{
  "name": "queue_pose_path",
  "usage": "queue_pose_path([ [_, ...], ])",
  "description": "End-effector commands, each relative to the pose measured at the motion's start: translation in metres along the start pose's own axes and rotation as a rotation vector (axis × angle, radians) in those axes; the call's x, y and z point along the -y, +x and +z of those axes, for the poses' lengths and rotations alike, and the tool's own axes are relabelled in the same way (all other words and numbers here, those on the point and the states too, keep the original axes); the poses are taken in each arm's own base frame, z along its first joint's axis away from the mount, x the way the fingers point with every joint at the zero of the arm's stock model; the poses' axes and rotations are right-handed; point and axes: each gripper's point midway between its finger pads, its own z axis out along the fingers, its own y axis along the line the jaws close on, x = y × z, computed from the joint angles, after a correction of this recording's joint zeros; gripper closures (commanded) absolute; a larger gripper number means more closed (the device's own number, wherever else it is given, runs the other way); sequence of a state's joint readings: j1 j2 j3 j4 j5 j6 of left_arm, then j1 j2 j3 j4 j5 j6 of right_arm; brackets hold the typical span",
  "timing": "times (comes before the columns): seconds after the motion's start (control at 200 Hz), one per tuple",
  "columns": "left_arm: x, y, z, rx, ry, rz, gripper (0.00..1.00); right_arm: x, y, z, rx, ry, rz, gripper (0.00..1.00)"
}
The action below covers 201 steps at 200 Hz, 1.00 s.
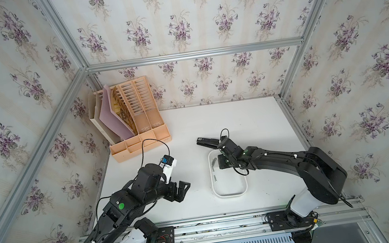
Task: Take out the screws from the storage box
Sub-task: Pick up the screw from the storage box, then place the screw at the center of the board.
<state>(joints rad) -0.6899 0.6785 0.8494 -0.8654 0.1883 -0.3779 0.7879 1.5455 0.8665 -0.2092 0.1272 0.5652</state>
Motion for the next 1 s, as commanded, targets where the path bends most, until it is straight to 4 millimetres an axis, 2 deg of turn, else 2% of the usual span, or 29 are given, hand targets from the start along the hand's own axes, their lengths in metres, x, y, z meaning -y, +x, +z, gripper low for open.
queue_pose_path([
  [0.0, 0.001, -0.003, -0.001, 0.011, 0.006, -0.001, 0.01, 0.009, -0.02, -0.023, 0.127, 0.026, 0.025, 1.0],
  [0.135, 0.002, -0.003, -0.001, 0.011, 0.007, -0.001, 0.01, 0.041, -0.031, -0.051, 0.239, 0.145, 0.098, 1.0],
  [0.285, 0.001, -0.003, 0.0, 0.01, 0.004, -0.001, 0.01, 0.07, -0.032, -0.06, 0.266, 0.217, 0.176, 1.0],
  [0.43, 0.002, -0.003, -0.001, 0.012, 0.006, -0.001, 0.01, 0.102, -0.024, -0.051, 0.215, 0.274, 0.274, 1.0],
  [0.574, 0.002, -0.003, 0.0, 0.01, 0.007, -0.002, 0.01, 0.12, -0.014, -0.037, 0.142, 0.284, 0.329, 1.0],
  [0.719, 0.002, -0.003, -0.001, 0.011, 0.008, -0.002, 0.01, 0.123, -0.005, -0.023, 0.082, 0.294, 0.337, 1.0],
  [0.744, 0.002, -0.003, -0.001, 0.01, 0.007, -0.002, 0.01, 0.135, -0.007, -0.022, 0.076, 0.314, 0.368, 1.0],
  [0.999, 0.001, -0.003, -0.001, 0.013, 0.006, 0.0, 0.01, 0.144, 0.005, -0.006, -0.007, 0.333, 0.389, 1.0],
])
